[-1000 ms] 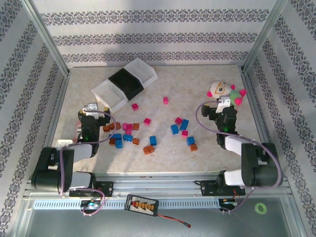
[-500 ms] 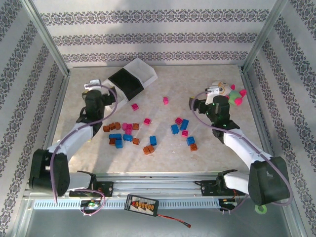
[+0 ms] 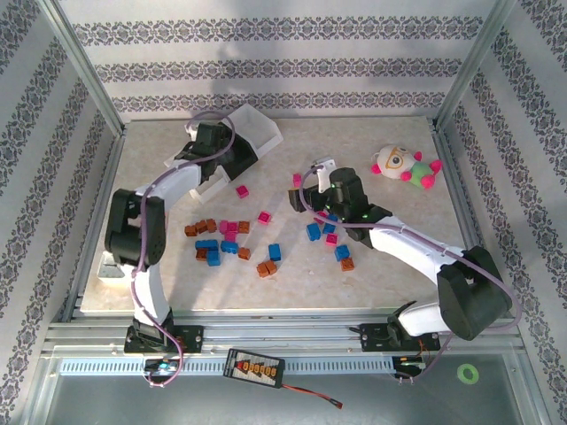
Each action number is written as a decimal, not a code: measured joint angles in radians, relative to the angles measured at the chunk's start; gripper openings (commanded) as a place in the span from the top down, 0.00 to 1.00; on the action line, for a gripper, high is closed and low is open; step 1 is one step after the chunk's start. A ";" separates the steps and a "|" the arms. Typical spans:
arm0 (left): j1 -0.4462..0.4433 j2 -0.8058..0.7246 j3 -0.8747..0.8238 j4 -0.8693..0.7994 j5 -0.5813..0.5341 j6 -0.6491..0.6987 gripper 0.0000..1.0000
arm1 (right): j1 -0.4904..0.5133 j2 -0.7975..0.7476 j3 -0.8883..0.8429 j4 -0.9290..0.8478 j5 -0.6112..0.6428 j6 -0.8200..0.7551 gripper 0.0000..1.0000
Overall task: Sort the legos into containers by color
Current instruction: Rotate the container at the top-center of the table.
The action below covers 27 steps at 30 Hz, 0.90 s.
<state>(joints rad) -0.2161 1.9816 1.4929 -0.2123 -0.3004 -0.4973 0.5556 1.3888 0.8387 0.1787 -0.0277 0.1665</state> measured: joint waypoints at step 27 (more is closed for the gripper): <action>-0.005 0.132 0.106 -0.144 0.076 -0.059 0.86 | 0.012 0.003 0.017 -0.013 -0.013 0.064 0.02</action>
<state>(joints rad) -0.2207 2.1136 1.5986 -0.3565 -0.2245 -0.5560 0.5674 1.3922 0.8555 0.1658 -0.0410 0.2306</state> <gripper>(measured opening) 0.242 0.982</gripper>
